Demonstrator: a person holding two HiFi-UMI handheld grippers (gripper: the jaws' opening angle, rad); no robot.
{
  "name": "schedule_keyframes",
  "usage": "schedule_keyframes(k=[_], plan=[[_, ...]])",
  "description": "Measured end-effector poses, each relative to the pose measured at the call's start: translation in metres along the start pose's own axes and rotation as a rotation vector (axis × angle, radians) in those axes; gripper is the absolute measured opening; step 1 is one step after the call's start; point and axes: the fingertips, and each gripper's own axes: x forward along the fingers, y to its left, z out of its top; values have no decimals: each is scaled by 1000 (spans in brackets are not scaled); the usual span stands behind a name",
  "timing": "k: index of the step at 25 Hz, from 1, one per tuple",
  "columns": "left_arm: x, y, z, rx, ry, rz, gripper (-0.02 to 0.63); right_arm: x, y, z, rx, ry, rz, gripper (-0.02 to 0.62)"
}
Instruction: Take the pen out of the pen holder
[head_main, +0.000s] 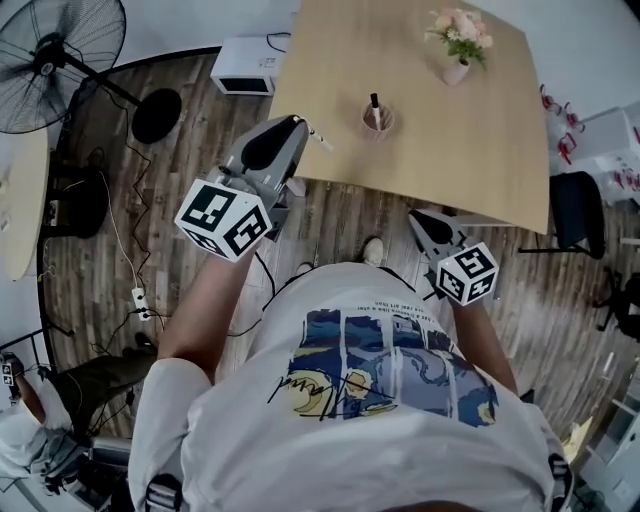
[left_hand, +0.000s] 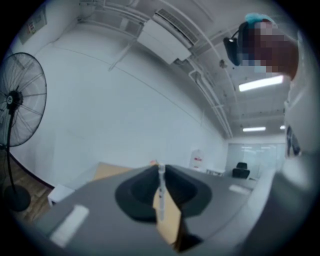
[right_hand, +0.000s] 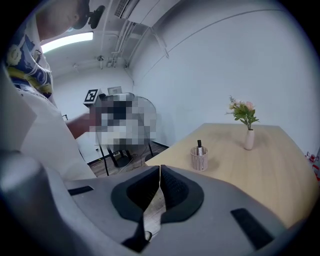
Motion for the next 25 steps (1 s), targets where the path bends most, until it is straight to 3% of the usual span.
schedule_keyframes(k=[13,25], plan=[[-108,-13,15,42,-13,-60,44,25,74,1,-28,-11,-40,9],[-149,-25,11,22,-18,-111,44,20,109,-6,-34,-25,-84,8]])
